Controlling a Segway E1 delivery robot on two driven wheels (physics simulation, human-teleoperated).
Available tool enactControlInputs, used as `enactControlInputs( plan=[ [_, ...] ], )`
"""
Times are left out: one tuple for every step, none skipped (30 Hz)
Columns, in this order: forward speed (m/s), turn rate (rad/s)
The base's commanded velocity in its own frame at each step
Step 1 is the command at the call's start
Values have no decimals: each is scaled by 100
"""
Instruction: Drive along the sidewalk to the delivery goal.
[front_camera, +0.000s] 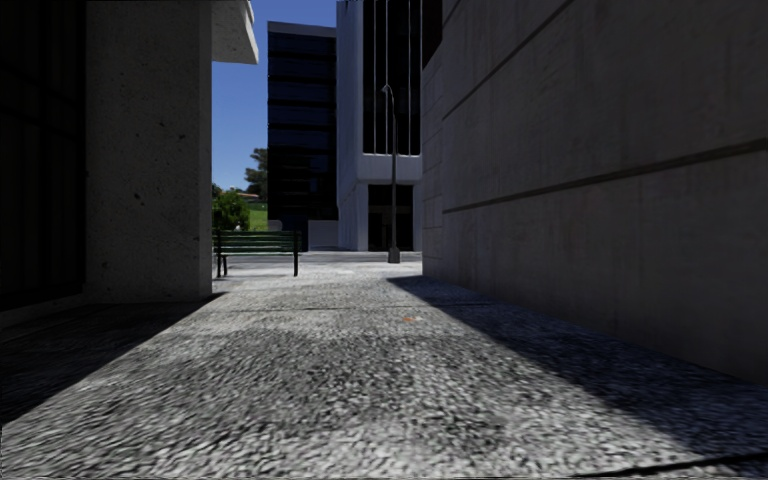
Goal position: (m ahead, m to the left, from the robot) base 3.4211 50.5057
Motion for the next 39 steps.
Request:
enactControlInputs(
  plan=[
    [200,-30],
    [200,-30],
    [200,0],
    [200,0],
    [200,0],
    [200,0],
    [200,0],
    [200,0],
    [200,0],
    [200,0],
    [200,0],
    [200,0],
    [200,0],
    [200,0],
    [200,0],
    [200,0],
    [200,0],
    [200,0],
    [200,0],
    [200,0],
    [200,0],
    [200,0],
    [200,0],
    [200,0],
    [200,0],
    [200,0],
    [200,0],
    [200,2],
    [200,5],
    [200,5],
    [200,5],
    [200,5],
    [200,7],
    [200,26],
    [200,40],
    [200,40],
    [200,44],
    [200,47],
    [200,51]
  ],
)
